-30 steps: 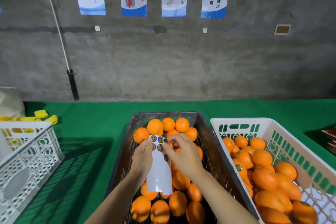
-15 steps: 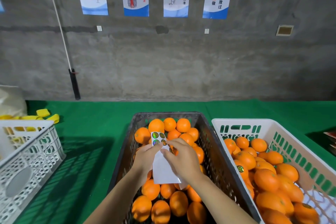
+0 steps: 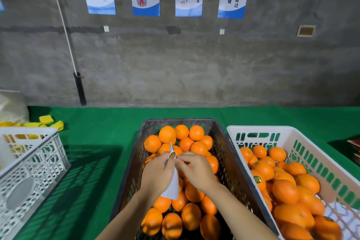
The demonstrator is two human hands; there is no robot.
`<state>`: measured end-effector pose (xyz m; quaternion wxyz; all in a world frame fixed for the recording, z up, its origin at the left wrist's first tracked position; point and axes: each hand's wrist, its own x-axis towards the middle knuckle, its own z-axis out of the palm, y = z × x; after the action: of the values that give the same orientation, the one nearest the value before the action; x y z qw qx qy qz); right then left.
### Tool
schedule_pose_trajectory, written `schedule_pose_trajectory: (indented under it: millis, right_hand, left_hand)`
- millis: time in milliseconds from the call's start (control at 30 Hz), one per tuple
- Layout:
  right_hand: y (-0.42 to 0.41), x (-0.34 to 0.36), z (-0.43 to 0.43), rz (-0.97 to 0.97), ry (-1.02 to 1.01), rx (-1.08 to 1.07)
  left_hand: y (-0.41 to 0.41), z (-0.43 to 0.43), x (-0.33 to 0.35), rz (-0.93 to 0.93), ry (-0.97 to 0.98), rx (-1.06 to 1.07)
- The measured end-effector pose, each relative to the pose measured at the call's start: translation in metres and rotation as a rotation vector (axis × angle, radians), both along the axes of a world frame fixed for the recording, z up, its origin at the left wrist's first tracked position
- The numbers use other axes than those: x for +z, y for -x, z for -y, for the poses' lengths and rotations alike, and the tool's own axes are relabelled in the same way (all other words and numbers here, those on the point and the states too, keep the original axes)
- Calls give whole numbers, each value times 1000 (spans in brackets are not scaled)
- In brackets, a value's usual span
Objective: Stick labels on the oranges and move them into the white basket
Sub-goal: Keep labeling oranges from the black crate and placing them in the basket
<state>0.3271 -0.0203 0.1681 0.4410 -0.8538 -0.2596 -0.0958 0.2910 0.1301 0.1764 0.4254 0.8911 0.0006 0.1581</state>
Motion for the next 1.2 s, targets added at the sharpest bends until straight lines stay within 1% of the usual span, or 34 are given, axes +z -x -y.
schedule_pose_trajectory:
  millis: [133,200,333,467,567,733,867,900,1033,1100,1200]
  right_hand:
    - [0,3,1,-126,-159,27]
    - [1,3,1,-143,-186,28]
    - [0,-1,1,-104,-112,2]
    - [-2,-3,3,-33,-64,16]
    - [-1,-2,4,-27,-90,43]
    - [-3,0,5,-63,-101,34]
    - [-6,-3,7,-33,-69,59]
    - [-6,-3,8,-34,-72,68]
    - [-3,-3,6,-37,-50,89]
    - [-3,0,6,-101,-121,104]
    - [-1,8,4,-242,-301,106]
  left_hand:
    - [1,-1,2,13,-41,39]
    - [1,-1,4,7,-36,48]
    - [-1,-2,3,-28,-1,31]
    - [-1,-2,0,-24,-71,-26]
    - [-2,-3,-1,-6,-105,-52]
    - [-4,-5,-4,-48,-59,-52]
    - [-4,-3,-2,-75,42,-62]
    - [-4,-3,-2,-66,30,-57]
    - [-2,-5,-3,-13,-123,-60]
    - [-1,-5,-2,14,-152,-53]
    - [-2,-4,0,12,-117,-31]
